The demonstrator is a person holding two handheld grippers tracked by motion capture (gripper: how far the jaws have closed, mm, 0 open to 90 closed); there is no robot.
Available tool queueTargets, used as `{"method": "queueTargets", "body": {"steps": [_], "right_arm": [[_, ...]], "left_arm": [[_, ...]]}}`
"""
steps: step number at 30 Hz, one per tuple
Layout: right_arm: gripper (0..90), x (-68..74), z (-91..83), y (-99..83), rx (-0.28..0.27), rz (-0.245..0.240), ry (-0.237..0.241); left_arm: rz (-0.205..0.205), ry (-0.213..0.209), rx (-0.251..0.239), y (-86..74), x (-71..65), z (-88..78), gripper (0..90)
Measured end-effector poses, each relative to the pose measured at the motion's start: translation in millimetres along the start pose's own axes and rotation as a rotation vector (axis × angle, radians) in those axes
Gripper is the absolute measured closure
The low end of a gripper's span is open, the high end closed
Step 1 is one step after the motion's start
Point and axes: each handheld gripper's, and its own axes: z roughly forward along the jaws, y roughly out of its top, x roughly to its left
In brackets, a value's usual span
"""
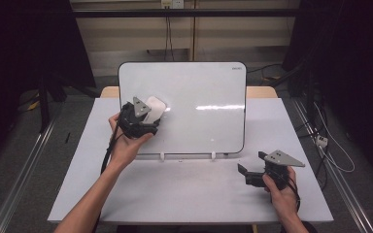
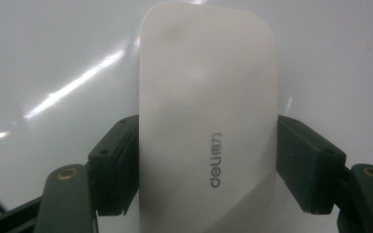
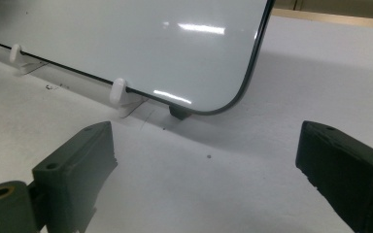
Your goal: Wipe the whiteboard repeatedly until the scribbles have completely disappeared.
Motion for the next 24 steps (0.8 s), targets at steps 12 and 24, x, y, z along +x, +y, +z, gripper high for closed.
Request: {"method": "queueTargets", "body": {"steps": [12, 24], "right_arm": [[7.4, 0.1, 0.5, 0.2, 0.0, -0.002, 0.003], [7.5, 0.0, 0.7, 0.1, 0.0, 0.0, 0.003]], "left_arm": [[0.041, -0.018, 0.004, -1.2, -28.6, 7.8, 29.8], [0.08, -0.047, 0.006, -2.5, -59.9, 16.9, 29.7]]}}
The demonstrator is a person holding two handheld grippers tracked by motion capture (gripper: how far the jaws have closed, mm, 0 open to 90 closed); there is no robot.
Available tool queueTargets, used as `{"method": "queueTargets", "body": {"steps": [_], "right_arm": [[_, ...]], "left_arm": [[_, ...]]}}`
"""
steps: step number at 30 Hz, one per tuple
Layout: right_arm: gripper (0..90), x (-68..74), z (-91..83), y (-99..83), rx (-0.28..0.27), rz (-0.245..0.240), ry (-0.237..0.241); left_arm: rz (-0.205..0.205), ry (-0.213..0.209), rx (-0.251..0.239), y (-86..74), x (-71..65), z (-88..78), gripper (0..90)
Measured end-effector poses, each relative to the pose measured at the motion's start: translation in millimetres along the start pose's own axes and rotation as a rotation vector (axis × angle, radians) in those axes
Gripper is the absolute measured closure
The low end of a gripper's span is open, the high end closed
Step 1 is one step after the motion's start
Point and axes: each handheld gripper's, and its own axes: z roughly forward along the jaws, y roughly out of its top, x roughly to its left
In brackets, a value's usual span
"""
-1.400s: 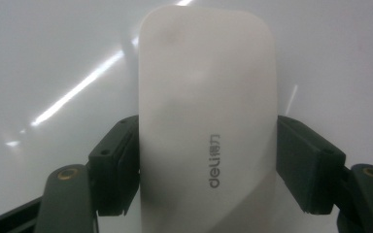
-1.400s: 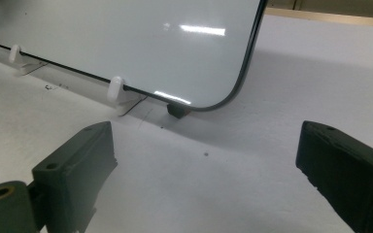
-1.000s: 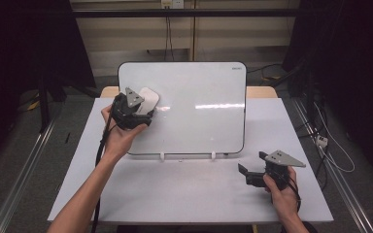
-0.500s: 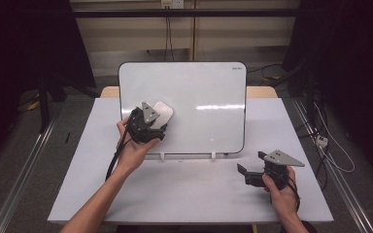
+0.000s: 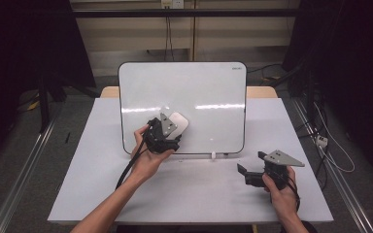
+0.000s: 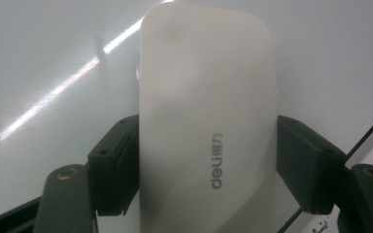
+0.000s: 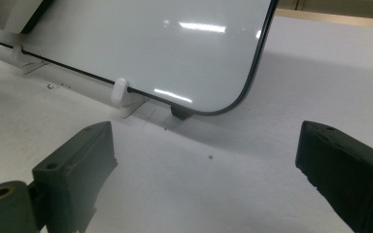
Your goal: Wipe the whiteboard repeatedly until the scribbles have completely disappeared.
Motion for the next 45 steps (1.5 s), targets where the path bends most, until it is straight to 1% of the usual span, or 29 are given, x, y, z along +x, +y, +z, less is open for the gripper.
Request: {"method": "queueTargets", "body": {"steps": [2, 4, 7, 8, 9, 11, 14, 15, 16, 17, 19, 20, 23, 25, 26, 28, 30, 32, 33, 34, 35, 36, 37, 38, 39, 41, 45], "right_arm": [[7.5, 0.1, 0.0, 0.1, -0.001, 0.0, 0.002], [7.5, -0.1, -0.5, 0.0, 0.001, -0.002, 0.004], [7.4, -0.4, -1.1, -0.2, 0.0, 0.0, 0.002], [7.4, -0.5, -1.2, -0.3, 0.0, 0.0, 0.002], [7.4, -0.8, -1.2, -0.5, -0.001, -0.002, 0.001], [7.5, -1.0, -1.7, -0.7, -0.002, 0.003, 0.001], [7.4, -1.2, -2.2, -0.9, -0.002, 0.002, 0.0], [7.4, -0.9, -2.2, -0.8, -0.003, 0.005, 0.0], [7.4, -0.9, -2.2, -0.8, -0.004, 0.005, -0.001], [7.4, -1.1, -2.1, -0.9, -0.003, 0.002, -0.001], [7.5, -1.1, -1.6, -0.8, -0.001, 0.004, -0.003], [7.5, -1.0, -1.4, -0.8, 0.0, 0.004, -0.004], [7.5, -0.1, -1.6, -0.6, -0.001, 0.002, -0.001], [7.5, 0.0, -1.7, -0.6, 0.0, 0.002, -0.001], [7.5, -0.1, -1.7, -0.6, 0.0, 0.003, -0.002], [7.5, -0.4, -1.3, -0.5, -0.001, -0.001, -0.003], [7.5, 0.1, -1.1, -0.4, -0.001, -0.002, -0.002], [7.5, 0.2, -0.9, -0.2, 0.0, 0.0, -0.002], [7.5, 0.2, -0.7, -0.2, 0.001, 0.001, -0.002], [7.5, 0.1, -0.5, -0.2, 0.001, 0.0, -0.002], [7.5, 0.1, -0.3, -0.2, 0.002, 0.001, -0.002], [7.5, 0.0, 0.1, -0.1, 0.001, 0.002, -0.002], [7.5, -0.1, 0.2, -0.1, 0.002, -0.001, -0.002], [7.5, 0.2, 0.1, 0.0, 0.001, -0.002, -0.003], [7.5, 0.6, -0.1, 0.0, 0.0, 0.001, -0.002], [7.5, 0.1, -0.8, -0.2, 0.001, 0.0, 0.0], [7.5, -0.4, -1.6, -0.3, -0.001, -0.001, -0.002]], "left_arm": [[-0.003, -0.01, -0.005, 0.3, 1.6, 0.4, 29.8], [0.015, -0.012, 0.004, 1.6, 5.0, -0.5, 29.8], [-0.001, 0.008, -0.007, 4.1, 14.6, -3.9, 29.8], [-0.015, 0.012, -0.015, 5.0, 18.8, -4.6, 29.8], [-0.013, 0.018, -0.014, 5.9, 24.1, -6.2, 29.7], [-0.025, 0.032, -0.016, 7.4, 34.4, -9.7, 29.8], [-0.051, 0.046, -0.027, 8.2, 48.8, -14.4, 29.8], [-0.059, 0.058, -0.035, 7.7, 53.3, -15.8, 29.8], [-0.075, 0.057, -0.038, 6.6, 56.4, -17.0, 29.8], [-0.077, 0.056, -0.033, 6.1, 56.3, -17.6, 29.9], [-0.064, 0.082, -0.043, 5.4, 49.8, -16.6, 29.9], [-0.065, 0.081, -0.045, 4.1, 47.3, -16.0, 29.8], [-0.054, 0.054, -0.037, -3.5, 39.6, -14.0, 29.8], [-0.026, 0.041, -0.026, -8.6, 29.2, -12.6, 29.8], [-0.004, 0.034, -0.012, -10.6, 25.1, -12.5, 29.8], [0.016, 0.018, 0.0, -14.0, 18.6, -11.2, 29.8], [0.011, 0.023, -0.005, -14.8, 15.9, -10.7, 29.8], [0.004, 0.018, -0.004, -14.7, 16.0, -10.5, 29.8], [0.008, 0.027, -0.005, -14.5, 14.1, -9.9, 29.8], [0.017, 0.02, 0.009, -13.7, 11.6, -9.5, 29.8], [0.015, 0.009, 0.002, -13.6, 8.3, -7.7, 29.8], [0.027, -0.002, 0.011, -13.1, 4.7, -6.4, 29.8], [0.044, 0.0, 0.018, -12.2, 0.5, -5.2, 29.8], [0.044, -0.005, 0.01, -12.1, -2.4, -3.8, 29.8], [0.055, -0.003, 0.018, -12.0, -2.6, -4.4, 29.8], [0.041, -0.018, 0.007, -12.8, -0.8, -4.4, 29.8], [0.044, -0.002, 0.007, -13.2, -0.1, -5.3, 29.8]]}}
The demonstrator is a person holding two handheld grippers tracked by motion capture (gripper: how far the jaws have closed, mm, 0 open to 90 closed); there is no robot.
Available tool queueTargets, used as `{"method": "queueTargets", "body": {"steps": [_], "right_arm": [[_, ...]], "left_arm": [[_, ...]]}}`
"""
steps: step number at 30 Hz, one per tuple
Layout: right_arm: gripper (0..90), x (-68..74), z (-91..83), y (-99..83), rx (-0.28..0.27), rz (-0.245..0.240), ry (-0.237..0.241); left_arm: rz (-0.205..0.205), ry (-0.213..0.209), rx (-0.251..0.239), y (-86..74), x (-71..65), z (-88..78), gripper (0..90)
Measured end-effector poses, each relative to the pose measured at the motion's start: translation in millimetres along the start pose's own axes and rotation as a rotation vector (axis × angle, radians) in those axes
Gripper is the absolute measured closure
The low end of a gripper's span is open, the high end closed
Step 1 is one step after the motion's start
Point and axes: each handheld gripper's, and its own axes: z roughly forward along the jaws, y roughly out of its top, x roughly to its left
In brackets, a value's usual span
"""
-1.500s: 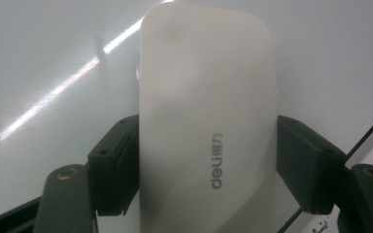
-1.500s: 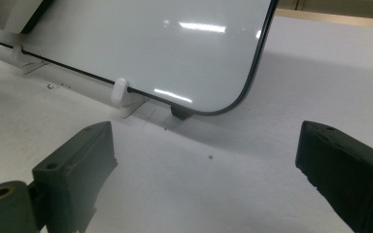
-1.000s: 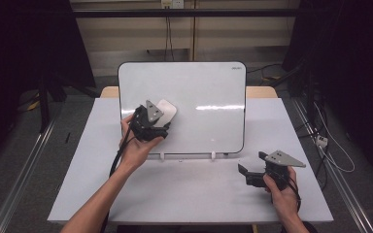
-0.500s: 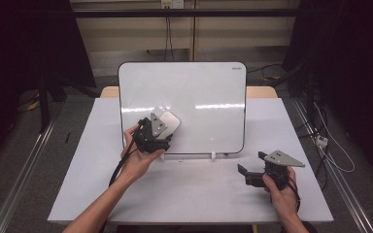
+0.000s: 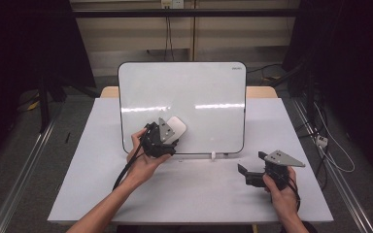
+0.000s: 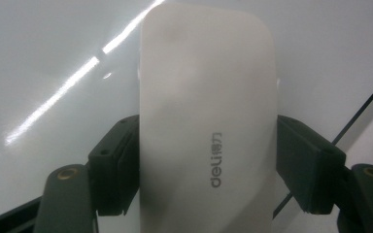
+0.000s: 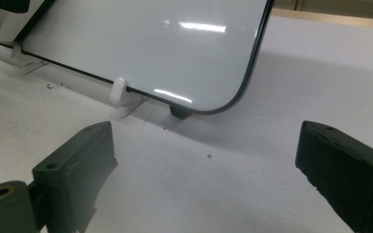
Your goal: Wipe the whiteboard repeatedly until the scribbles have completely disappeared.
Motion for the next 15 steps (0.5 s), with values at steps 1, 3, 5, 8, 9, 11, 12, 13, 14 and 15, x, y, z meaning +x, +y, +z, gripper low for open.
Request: {"method": "queueTargets", "body": {"steps": [1, 3, 5, 8, 9, 11, 12, 13, 14, 15], "right_arm": [[7.5, 0.0, 0.0, 0.0, -0.001, -0.001, 0.0], [7.5, 0.6, -0.2, 0.0, 0.0, -0.002, 0.003], [7.5, 0.5, -0.4, 0.0, 0.0, -0.003, 0.003], [7.5, 0.2, -0.2, 0.2, -0.002, -0.001, 0.002], [7.5, 0.3, 0.0, 0.2, -0.002, -0.001, 0.002], [7.4, 0.7, 0.2, 0.4, -0.001, 0.001, 0.004], [7.5, 0.8, 0.3, 0.5, 0.0, 0.004, 0.003], [7.5, 0.9, 0.6, 0.5, 0.0, 0.01, 0.002], [7.4, 0.7, 0.8, 0.5, 0.0, 0.01, 0.001], [7.5, 0.4, 0.9, 0.4, 0.003, 0.01, -0.002]], "left_arm": [[0.0, -0.003, 0.006, -0.2, 2.5, -1.2, 29.8], [-0.027, 0.005, -0.001, -1.7, 9.1, -3.5, 29.8], [-0.052, 0.011, -0.003, -3.9, 17.6, -7.0, 29.9], [-0.083, 0.019, -0.009, -7.8, 28.8, -11.7, 29.8], [-0.096, 0.023, -0.013, -8.7, 31.9, -12.7, 29.9], [-0.114, 0.022, -0.022, -10.3, 38.0, -14.6, 29.9], [-0.119, 0.017, -0.021, -11.0, 40.8, -15.8, 29.9], [-0.122, 0.013, -0.023, -11.7, 43.1, -16.6, 29.9], [-0.126, 0.011, -0.024, -12.4, 44.6, -17.2, 29.9], [-0.123, 0.006, -0.021, -12.8, 45.8, -17.9, 29.9]]}}
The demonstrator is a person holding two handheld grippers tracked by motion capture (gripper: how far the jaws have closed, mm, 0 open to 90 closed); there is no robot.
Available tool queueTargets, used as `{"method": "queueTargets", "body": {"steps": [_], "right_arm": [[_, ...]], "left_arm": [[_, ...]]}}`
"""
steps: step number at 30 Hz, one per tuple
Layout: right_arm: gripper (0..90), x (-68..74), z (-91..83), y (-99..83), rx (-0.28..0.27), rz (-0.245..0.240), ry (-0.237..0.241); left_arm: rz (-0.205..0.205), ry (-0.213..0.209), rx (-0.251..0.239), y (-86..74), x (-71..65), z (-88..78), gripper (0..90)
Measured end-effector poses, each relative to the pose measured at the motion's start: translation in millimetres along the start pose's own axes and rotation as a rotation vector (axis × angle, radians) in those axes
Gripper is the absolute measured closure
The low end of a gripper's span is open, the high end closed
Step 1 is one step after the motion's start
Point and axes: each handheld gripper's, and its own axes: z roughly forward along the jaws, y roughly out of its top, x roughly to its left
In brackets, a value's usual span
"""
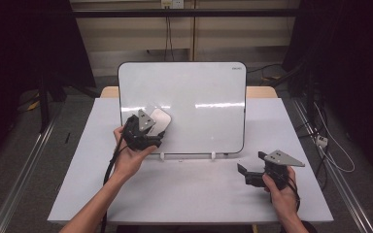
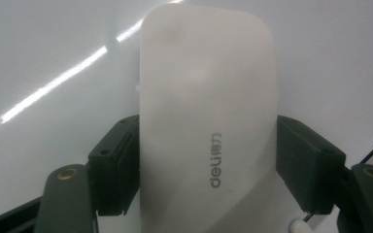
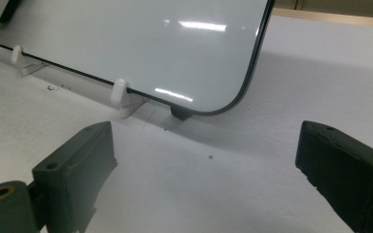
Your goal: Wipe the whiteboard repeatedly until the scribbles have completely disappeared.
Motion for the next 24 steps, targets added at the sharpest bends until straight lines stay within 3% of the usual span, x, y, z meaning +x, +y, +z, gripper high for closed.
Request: {"method": "queueTargets", "body": {"steps": [6, 10, 15, 24], "right_arm": [[7.4, 0.8, 0.7, 0.5, -0.003, -0.005, -0.001], [7.5, 0.6, 0.8, 0.3, -0.001, -0.005, -0.001], [7.4, 0.6, 0.1, 0.0, -0.001, -0.005, 0.002], [7.4, 1.2, -0.6, -0.1, -0.003, -0.01, 0.008]], "left_arm": [[-0.017, -0.017, -0.006, -1.2, 5.5, -4.1, 29.9], [-0.042, -0.025, -0.038, 1.2, 9.6, -15.1, 31.2], [-0.047, -0.016, -0.036, 0.2, 14.4, -20.4, 31.2], [-0.062, -0.014, -0.098, 9.7, 23.1, -41.1, 31.2]]}}
